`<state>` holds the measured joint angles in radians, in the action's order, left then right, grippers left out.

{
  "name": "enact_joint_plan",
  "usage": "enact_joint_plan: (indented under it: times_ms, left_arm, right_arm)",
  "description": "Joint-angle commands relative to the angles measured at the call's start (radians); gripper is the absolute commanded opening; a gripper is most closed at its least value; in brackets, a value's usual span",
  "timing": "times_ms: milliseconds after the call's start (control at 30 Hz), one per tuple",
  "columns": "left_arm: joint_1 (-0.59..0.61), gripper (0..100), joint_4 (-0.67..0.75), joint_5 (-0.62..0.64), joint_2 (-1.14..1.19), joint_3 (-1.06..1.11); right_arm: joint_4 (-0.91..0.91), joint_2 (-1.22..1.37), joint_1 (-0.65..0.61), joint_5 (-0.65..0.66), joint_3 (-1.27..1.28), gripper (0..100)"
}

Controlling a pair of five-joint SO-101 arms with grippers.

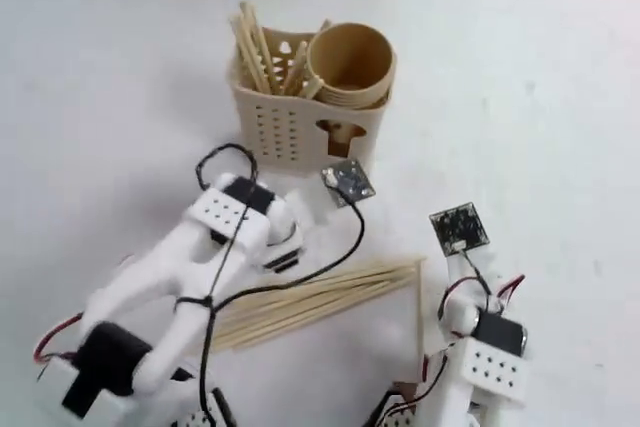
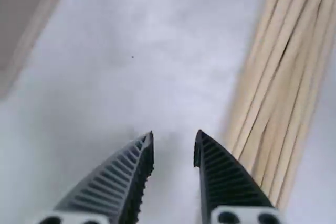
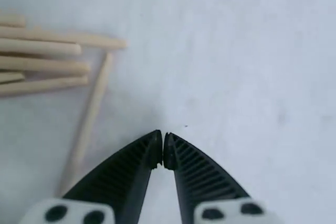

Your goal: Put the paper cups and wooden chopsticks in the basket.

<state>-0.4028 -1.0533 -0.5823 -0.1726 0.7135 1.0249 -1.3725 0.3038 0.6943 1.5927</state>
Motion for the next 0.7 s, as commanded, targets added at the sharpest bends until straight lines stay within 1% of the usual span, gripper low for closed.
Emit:
enact_joint_plan:
  times_ms: [0,33,67,133,233,300,400,467,600,667]
  left_arm:
    - [-0.015,14,0.089,0.017,0.07,-0.012]
    - [-0.004,14,0.101,0.057,0.076,-0.028]
    - [0.028,14,0.106,0.092,0.073,-0.046]
    - [0.111,14,0.112,0.158,0.065,-0.092]
    - [0.248,14,0.118,0.252,0.065,-0.146]
    - [0.326,14,0.155,0.295,0.065,-0.147]
    - [0.406,14,0.218,0.31,0.065,-0.147]
    - [0.435,14,0.239,0.31,0.067,-0.147]
    - [0.467,14,0.247,0.31,0.071,-0.146]
    - [0.473,14,0.249,0.31,0.096,-0.15]
  right_arm:
    - [0.062,-0.134,0.005,0.012,0.012,2.0]
    - [0.079,-0.163,0.005,0.014,0.015,2.1]
    - [0.094,-0.189,0.002,0.014,0.015,2.1]
    - [0.119,-0.209,-0.044,0.021,0.011,2.2]
    - [0.128,-0.18,-0.094,0.046,-0.014,2.2]
    - [0.145,-0.127,-0.101,0.048,-0.066,2.2]
    - [0.128,0.007,-0.117,0.049,-0.118,2.4]
    - [0.096,0.122,-0.157,0.049,-0.137,6.0]
    - [0.085,0.348,-0.265,0.049,-0.227,15.7]
    - [0.064,0.45,-0.332,0.041,-0.249,16.4]
